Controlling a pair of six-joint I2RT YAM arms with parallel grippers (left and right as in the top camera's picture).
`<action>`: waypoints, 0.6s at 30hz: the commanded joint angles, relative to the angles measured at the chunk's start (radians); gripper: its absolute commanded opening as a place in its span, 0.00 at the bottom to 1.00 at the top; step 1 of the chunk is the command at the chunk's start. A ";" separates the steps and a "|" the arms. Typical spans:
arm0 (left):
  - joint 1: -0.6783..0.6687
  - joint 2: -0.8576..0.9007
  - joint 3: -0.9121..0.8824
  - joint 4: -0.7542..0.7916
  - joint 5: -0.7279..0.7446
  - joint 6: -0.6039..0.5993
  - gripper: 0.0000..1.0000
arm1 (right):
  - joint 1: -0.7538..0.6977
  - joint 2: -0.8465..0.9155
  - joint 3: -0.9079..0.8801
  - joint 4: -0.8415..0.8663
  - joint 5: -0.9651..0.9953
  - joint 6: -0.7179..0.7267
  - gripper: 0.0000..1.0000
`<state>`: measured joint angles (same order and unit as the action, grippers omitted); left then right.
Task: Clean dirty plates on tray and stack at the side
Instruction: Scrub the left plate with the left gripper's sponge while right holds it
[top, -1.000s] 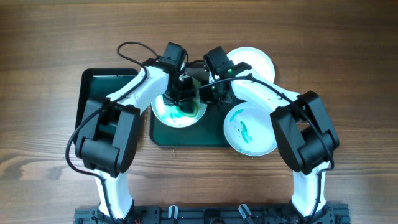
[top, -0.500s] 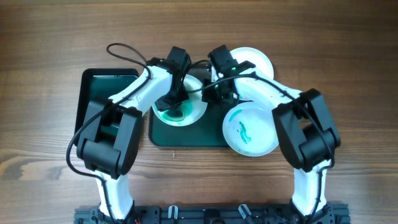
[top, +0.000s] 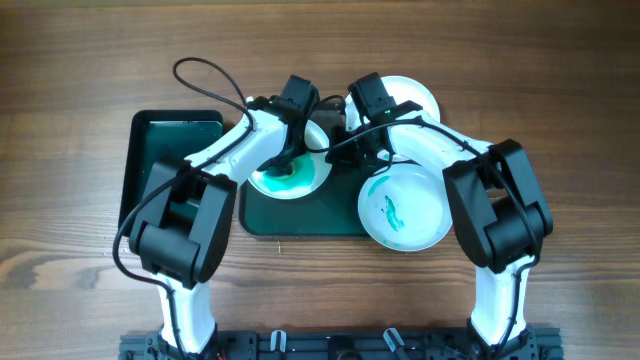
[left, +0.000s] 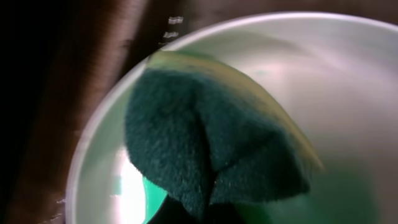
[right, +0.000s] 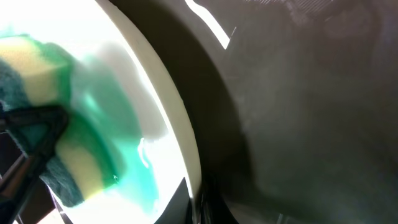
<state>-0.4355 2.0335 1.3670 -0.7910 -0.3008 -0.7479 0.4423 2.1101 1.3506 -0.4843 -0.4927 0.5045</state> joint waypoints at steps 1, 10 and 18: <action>0.015 0.022 -0.021 -0.043 0.054 0.032 0.04 | -0.001 0.027 -0.018 -0.006 -0.024 -0.007 0.04; 0.017 0.022 -0.021 0.143 0.777 0.508 0.04 | -0.001 0.027 -0.018 -0.010 -0.025 -0.007 0.04; 0.049 0.022 0.014 0.051 -0.060 0.105 0.04 | -0.001 0.027 -0.018 -0.010 -0.024 -0.008 0.04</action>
<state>-0.4252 2.0369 1.3674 -0.6556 -0.0151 -0.4919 0.4332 2.1101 1.3495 -0.4873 -0.5041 0.5011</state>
